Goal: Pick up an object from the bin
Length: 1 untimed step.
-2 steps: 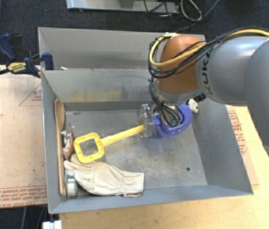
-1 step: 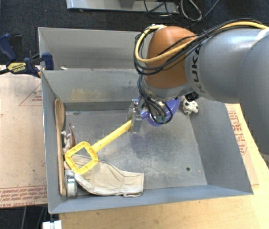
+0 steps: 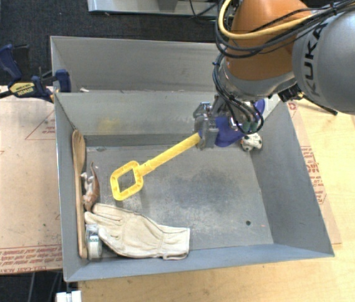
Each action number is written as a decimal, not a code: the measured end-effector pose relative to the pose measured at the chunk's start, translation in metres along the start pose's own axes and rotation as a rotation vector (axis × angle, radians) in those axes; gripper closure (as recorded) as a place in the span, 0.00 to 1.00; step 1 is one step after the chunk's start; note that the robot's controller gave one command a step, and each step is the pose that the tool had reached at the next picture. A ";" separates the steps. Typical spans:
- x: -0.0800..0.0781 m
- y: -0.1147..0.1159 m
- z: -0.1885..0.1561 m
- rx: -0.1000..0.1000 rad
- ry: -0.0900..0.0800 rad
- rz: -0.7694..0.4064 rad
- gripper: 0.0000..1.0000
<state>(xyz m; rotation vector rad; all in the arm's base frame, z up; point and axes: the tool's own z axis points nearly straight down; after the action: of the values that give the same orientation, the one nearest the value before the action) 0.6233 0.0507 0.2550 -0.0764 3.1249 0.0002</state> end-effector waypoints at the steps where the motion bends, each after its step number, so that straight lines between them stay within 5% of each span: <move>1: 0.005 0.007 -0.022 -0.003 0.025 0.054 1.00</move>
Offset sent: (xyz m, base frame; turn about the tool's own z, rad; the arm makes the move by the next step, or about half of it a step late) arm -0.0361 0.0821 -0.0532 -0.0378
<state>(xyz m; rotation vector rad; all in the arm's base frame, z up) 0.6172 0.0572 0.2767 0.0077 3.1509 0.0053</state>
